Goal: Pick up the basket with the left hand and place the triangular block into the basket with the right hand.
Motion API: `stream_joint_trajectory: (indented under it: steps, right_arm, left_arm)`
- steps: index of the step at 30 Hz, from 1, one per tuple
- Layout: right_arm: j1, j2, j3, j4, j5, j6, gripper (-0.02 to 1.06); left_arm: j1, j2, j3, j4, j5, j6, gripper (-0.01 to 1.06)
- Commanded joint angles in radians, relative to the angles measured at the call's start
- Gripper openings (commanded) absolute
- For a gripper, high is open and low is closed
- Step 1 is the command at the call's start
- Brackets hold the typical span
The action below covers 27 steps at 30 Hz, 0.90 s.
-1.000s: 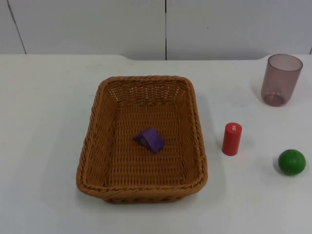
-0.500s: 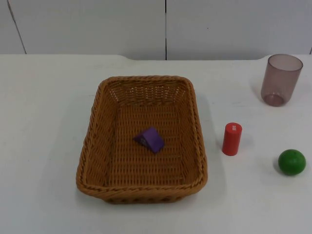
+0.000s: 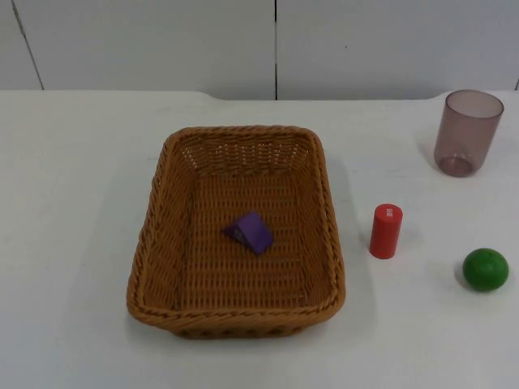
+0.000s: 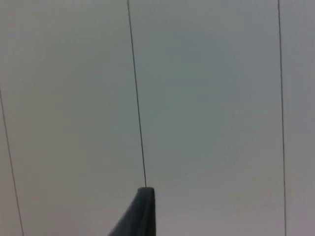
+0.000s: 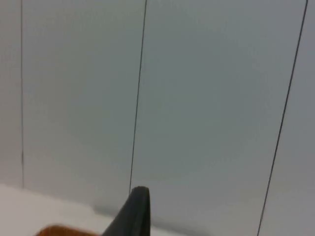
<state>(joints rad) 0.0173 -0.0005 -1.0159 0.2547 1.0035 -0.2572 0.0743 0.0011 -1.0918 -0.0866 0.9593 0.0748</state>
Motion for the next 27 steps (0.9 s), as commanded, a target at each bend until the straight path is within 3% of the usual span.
stream_joint_trajectory:
  steps: [1,4,6,11,17,23,27]
  right_arm:
    - [0.004,0.0,0.015,-0.022,0.056,0.026,0.93]
    - [0.004,0.0,0.047,-0.091,0.127,0.076,0.93]
    - [0.006,0.0,0.055,-0.113,0.132,0.101,0.93]
    - [0.006,0.0,0.1,-0.148,0.134,0.137,0.93]
    - [0.006,0.0,0.1,-0.153,0.136,0.137,0.93]
    - [0.006,0.0,0.118,-0.23,0.138,0.147,0.93]
    - [0.006,0.0,0.2,-0.271,0.138,0.217,0.93]
  left_arm:
    - [-0.005,-0.001,0.025,-0.008,0.067,-0.001,0.97]
    - [-0.005,-0.001,0.07,-0.019,0.152,-0.001,0.97]
    - [-0.005,-0.001,0.091,-0.019,0.161,-0.001,0.97]
    - [-0.047,-0.001,0.215,-0.062,0.136,0.021,0.97]
    - [-0.064,-0.001,0.27,-0.052,0.147,0.026,0.97]
    - [-0.064,-0.001,0.309,-0.011,0.134,0.022,0.97]
    - [-0.064,-0.001,0.395,0.035,0.148,-0.011,0.97]
